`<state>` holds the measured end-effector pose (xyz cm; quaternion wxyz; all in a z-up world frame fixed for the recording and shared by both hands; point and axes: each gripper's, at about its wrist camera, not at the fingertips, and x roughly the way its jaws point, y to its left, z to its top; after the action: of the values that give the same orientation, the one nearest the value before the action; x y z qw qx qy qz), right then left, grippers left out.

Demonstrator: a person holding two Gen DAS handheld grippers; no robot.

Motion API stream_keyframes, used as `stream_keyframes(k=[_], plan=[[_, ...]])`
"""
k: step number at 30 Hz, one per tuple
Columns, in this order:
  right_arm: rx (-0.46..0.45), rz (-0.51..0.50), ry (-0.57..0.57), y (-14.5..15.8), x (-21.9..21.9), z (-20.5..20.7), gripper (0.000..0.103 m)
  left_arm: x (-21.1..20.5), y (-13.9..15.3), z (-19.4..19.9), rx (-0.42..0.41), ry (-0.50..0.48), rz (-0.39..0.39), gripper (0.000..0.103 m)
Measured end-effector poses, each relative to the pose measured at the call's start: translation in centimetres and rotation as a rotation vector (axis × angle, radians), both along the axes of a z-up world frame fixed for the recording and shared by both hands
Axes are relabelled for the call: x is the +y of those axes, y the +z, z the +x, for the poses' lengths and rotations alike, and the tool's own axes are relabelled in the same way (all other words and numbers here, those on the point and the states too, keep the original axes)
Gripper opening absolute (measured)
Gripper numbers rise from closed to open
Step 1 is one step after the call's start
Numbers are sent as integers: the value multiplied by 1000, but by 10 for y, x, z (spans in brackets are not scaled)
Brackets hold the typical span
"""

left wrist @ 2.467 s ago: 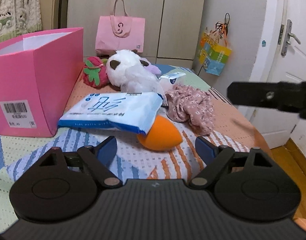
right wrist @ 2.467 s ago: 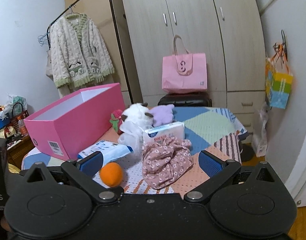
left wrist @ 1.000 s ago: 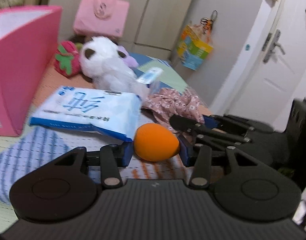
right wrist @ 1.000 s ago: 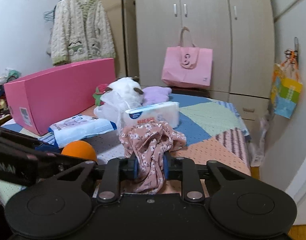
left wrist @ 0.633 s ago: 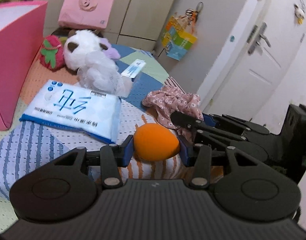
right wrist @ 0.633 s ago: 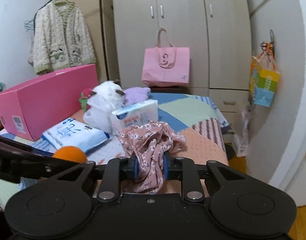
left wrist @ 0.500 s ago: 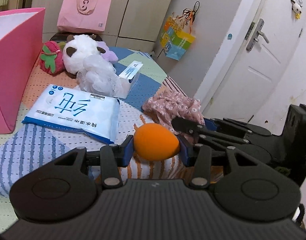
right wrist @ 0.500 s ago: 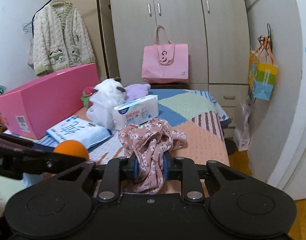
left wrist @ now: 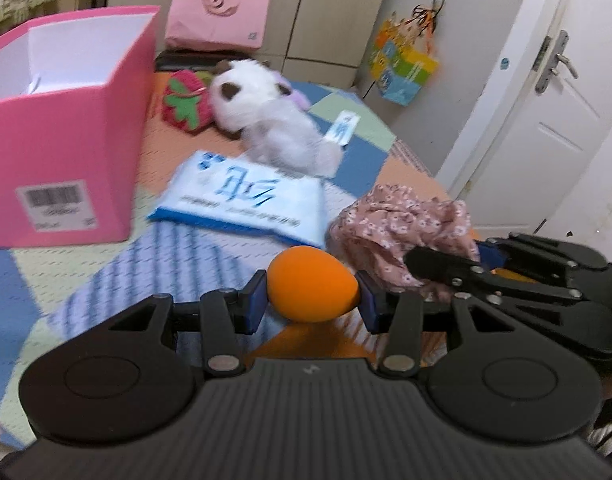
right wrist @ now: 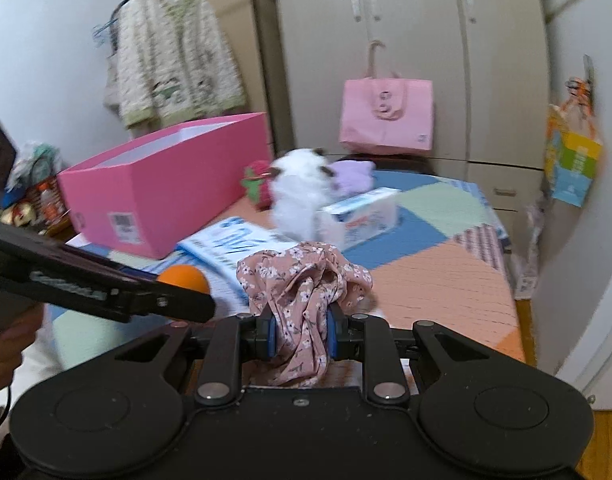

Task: Organize soft objects
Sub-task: 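Carry the sponge and scrunchie in both tools over the pink box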

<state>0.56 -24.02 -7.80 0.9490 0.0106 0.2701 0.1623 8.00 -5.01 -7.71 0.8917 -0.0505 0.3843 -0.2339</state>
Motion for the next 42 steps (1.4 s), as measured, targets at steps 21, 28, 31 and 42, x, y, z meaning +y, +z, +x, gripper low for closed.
stream_keyframes(k=[21, 28, 31, 42], plan=[[152, 59, 372, 52, 94, 21, 27, 107, 36, -9, 88, -18, 32, 45], [181, 30, 435, 73, 121, 41, 27, 132, 51, 9, 106, -49, 50, 45], [187, 22, 449, 85, 131, 53, 27, 138, 66, 21, 111, -87, 38, 45], [47, -53, 438, 136, 162, 111, 28, 148, 120, 73, -96, -75, 101, 45]])
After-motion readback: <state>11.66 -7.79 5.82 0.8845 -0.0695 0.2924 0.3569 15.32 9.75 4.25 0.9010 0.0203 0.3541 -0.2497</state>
